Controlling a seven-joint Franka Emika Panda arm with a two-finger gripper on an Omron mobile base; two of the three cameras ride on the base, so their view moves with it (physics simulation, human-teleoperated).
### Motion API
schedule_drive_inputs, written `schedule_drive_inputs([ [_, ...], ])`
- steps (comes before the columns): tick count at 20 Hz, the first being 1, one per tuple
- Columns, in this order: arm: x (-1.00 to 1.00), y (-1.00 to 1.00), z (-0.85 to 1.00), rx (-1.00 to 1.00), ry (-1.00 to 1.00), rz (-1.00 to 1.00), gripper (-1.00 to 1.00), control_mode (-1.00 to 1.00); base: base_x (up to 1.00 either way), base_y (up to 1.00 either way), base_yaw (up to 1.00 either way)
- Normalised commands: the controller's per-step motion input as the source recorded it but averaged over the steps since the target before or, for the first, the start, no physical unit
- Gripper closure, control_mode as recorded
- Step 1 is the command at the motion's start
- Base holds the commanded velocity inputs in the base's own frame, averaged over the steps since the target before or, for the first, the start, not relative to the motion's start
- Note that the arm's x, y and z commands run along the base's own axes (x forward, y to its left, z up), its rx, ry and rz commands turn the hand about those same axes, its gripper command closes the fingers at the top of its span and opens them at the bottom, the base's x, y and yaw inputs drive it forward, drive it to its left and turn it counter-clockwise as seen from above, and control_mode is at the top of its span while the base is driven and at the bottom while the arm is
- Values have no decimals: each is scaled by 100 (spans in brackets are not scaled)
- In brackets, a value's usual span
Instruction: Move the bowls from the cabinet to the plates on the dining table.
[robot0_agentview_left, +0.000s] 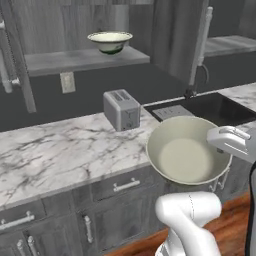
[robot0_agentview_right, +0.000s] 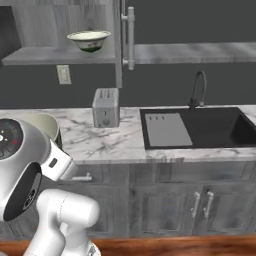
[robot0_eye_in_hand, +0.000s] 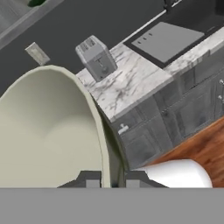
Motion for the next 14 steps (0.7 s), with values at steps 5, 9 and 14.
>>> schedule_drive_inputs([
  [5,0,0,0,0,0,0,100,100,-7,-16,-39],
  [9,0,0,0,0,0,0,100,100,-6,-15,-41],
  [14,0,0,0,0,0,0,100,100,-3,-13,-42],
])
